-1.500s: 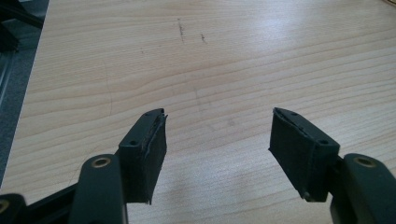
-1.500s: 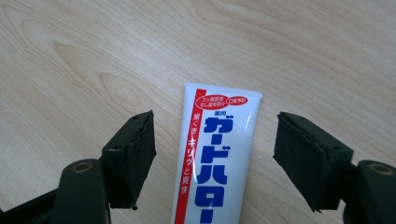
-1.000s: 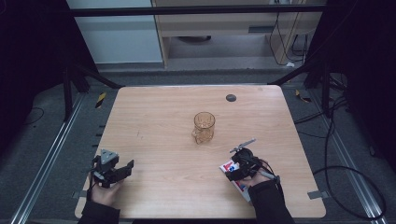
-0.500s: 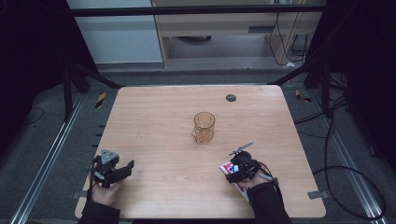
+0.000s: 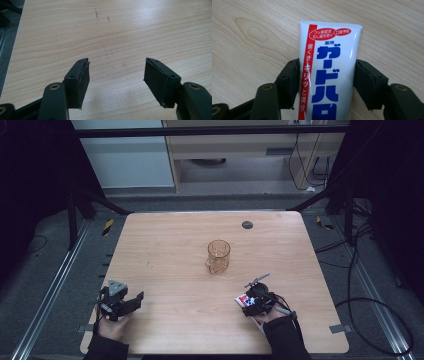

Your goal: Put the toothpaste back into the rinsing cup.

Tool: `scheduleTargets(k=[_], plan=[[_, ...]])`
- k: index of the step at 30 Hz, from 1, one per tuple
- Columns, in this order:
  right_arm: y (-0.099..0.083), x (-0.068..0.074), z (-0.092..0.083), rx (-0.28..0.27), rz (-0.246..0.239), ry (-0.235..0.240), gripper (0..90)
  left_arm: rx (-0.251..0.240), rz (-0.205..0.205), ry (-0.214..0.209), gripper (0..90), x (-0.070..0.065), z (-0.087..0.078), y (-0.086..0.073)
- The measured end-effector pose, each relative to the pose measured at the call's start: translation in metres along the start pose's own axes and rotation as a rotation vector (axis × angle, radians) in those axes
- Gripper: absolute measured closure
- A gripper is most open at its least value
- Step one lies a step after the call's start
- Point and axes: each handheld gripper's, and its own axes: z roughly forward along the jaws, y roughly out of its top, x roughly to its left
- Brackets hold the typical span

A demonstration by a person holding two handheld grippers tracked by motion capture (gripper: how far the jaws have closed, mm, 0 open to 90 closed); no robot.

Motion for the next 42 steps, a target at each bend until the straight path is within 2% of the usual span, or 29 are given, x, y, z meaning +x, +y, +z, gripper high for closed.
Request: scheduleTargets(k=[7,10,16,17,19,21,22,23,24,29,30,31,39,42], plan=[[0.001,-0.001,-0.008,0.003,0.019,0.014,56.2,0.001,0.002,-0.001,36.0,0.000,0.000,0.000],[0.001,-0.004,-0.015,-0.009,0.017,0.048,65.1,0.001,0.002,-0.001,36.0,0.000,0.000,0.000],[-0.002,-0.004,-0.023,-0.022,0.007,0.077,71.8,0.001,0.002,-0.001,36.0,0.000,0.000,0.000],[-0.002,-0.003,-0.029,-0.052,-0.005,0.090,72.5,0.001,0.002,-0.001,36.1,0.000,0.000,0.000],[-0.002,-0.003,-0.033,-0.070,-0.008,0.096,72.7,0.002,0.003,-0.001,36.1,0.000,0.000,0.000],[-0.001,-0.002,-0.042,-0.124,-0.005,0.106,72.8,0.002,0.004,-0.002,36.1,0.000,0.000,0.000],[0.000,-0.003,-0.051,-0.192,-0.010,0.113,72.8,0.002,0.005,-0.001,36.1,0.000,0.000,0.000],[0.000,-0.003,-0.051,-0.192,-0.010,0.113,72.8,0.002,0.004,-0.001,36.1,0.000,0.000,0.000],[0.001,-0.004,-0.055,-0.219,-0.002,0.116,72.7,0.002,0.004,-0.001,36.1,0.000,0.000,0.000],[0.004,-0.007,-0.069,-0.367,0.007,0.124,72.8,0.002,0.004,-0.001,36.1,0.000,0.000,0.000],[0.006,-0.008,-0.071,-0.419,0.014,0.124,72.9,0.002,0.004,-0.001,36.2,0.000,0.000,0.000],[0.006,-0.008,-0.071,-0.419,0.014,0.124,72.9,0.000,0.004,0.000,36.2,0.000,0.000,0.000],[0.015,-0.010,-0.081,-0.575,0.047,0.142,72.9,0.000,0.005,-0.001,36.2,-0.001,-0.001,0.001],[0.017,-0.010,-0.082,-0.628,0.068,0.125,72.9,-0.002,0.004,-0.002,36.2,0.000,-0.001,0.001]])
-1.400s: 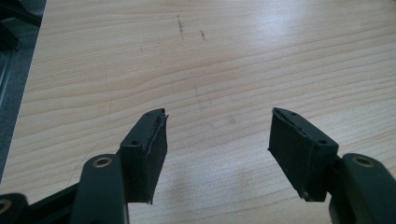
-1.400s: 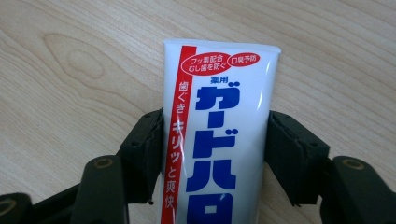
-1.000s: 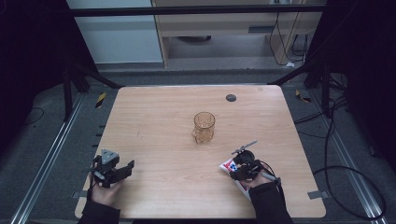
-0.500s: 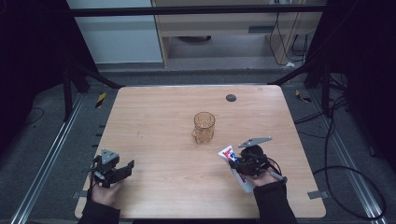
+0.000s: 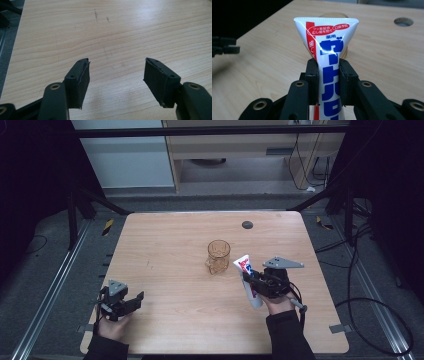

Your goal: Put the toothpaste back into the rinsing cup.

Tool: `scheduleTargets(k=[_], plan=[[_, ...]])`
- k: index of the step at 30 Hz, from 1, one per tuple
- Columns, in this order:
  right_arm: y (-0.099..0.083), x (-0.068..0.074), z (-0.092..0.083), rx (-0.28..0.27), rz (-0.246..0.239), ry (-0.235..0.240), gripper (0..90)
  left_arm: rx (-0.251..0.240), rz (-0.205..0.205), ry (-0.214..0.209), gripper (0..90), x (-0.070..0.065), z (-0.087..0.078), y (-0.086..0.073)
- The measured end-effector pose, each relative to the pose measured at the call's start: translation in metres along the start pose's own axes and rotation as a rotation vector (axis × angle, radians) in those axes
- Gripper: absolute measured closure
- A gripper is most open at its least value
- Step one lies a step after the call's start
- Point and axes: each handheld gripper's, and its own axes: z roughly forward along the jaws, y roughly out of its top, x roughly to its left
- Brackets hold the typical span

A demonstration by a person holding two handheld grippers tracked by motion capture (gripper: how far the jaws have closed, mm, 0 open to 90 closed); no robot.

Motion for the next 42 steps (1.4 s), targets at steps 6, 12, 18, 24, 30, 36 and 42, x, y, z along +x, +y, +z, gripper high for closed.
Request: scheduleTargets(k=[6,12,18,24,30,36,42], plan=[[0.008,0.002,0.003,-0.116,0.015,-0.020,72.9,-0.003,0.000,0.001,36.2,0.000,0.000,0.000],[0.018,0.005,0.008,-0.231,0.042,-0.023,72.9,-0.008,-0.002,0.004,36.4,0.000,-0.001,0.000],[0.029,0.009,0.019,-0.305,0.060,-0.023,72.9,-0.008,-0.001,0.004,36.6,0.001,-0.001,0.000],[0.041,0.010,0.030,-0.380,0.077,-0.041,72.9,-0.013,-0.001,0.006,36.8,0.001,-0.001,0.000],[0.052,0.007,0.042,-0.428,0.106,-0.063,72.9,-0.011,-0.004,0.007,36.8,0.002,-0.001,0.000],[0.063,0.005,0.054,-0.453,0.131,-0.085,72.7,-0.012,0.004,0.008,36.9,0.001,-0.001,0.000],[0.075,0.006,0.064,-0.482,0.134,-0.098,72.8,-0.012,0.005,0.008,36.9,0.001,-0.001,0.000]])
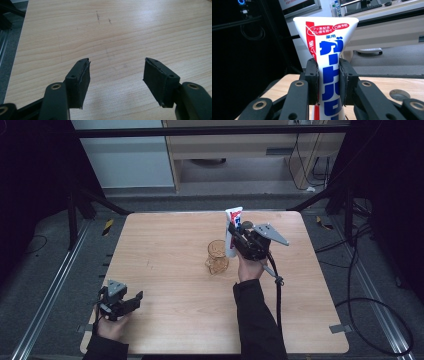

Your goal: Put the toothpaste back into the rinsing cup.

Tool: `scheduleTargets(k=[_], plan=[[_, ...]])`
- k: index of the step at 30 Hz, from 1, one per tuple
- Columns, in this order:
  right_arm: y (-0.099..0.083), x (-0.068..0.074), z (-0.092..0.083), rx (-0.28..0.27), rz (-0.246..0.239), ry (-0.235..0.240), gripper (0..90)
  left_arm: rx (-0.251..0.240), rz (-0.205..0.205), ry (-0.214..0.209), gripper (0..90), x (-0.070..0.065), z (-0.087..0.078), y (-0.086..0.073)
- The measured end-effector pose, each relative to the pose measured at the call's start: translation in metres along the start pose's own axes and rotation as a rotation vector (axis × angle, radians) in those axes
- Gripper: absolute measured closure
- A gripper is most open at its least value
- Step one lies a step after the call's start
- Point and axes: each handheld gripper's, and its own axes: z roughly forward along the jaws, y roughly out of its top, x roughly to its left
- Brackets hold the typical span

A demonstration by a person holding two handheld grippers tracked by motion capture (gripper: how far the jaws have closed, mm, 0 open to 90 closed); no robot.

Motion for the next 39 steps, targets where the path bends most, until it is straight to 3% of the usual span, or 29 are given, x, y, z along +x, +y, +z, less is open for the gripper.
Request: scheduleTargets(k=[14,29,39], plan=[[-0.005,0.005,0.033,-0.020,0.017,-0.016,72.7,0.001,0.004,-0.003,37.0,0.000,0.001,0.000],[-0.029,-0.001,0.063,0.042,0.041,-0.051,72.5,0.002,0.004,-0.003,37.1,0.001,0.001,0.000],[-0.049,-0.005,0.072,0.103,0.033,-0.072,72.4,0.001,0.008,-0.005,37.1,0.001,0.001,0.000]])
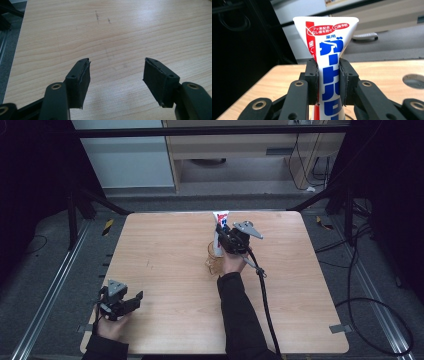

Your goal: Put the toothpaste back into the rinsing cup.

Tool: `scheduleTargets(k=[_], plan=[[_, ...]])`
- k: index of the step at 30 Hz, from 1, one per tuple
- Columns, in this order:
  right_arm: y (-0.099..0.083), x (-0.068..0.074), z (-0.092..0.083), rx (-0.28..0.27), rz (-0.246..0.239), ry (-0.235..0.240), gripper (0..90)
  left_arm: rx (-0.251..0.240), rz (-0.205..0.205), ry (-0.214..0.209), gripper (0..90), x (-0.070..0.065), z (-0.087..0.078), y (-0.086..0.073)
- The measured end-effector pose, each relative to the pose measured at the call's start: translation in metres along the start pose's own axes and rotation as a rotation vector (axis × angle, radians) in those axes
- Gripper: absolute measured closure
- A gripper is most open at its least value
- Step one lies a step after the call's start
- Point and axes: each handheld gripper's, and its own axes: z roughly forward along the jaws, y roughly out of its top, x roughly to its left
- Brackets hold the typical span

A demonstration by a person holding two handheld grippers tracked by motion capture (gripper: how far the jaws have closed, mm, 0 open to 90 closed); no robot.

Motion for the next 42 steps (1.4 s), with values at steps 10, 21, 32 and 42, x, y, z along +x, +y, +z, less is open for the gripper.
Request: scheduleTargets(k=[10,21,32,42], plan=[[-0.015,-0.004,0.004,0.059,-0.006,-0.008,71.9,0.000,-0.002,0.001,37.1,0.000,0.000,0.000],[-0.021,-0.003,-0.003,0.104,-0.045,0.009,70.5,0.003,0.005,0.003,37.1,-0.001,0.000,0.000],[-0.030,-0.006,-0.009,0.182,-0.082,0.017,67.0,0.006,0.008,0.000,37.1,-0.002,0.001,0.000],[-0.030,-0.004,-0.014,0.211,-0.131,0.009,59.1,0.007,0.012,-0.001,37.1,-0.003,0.001,0.000]])
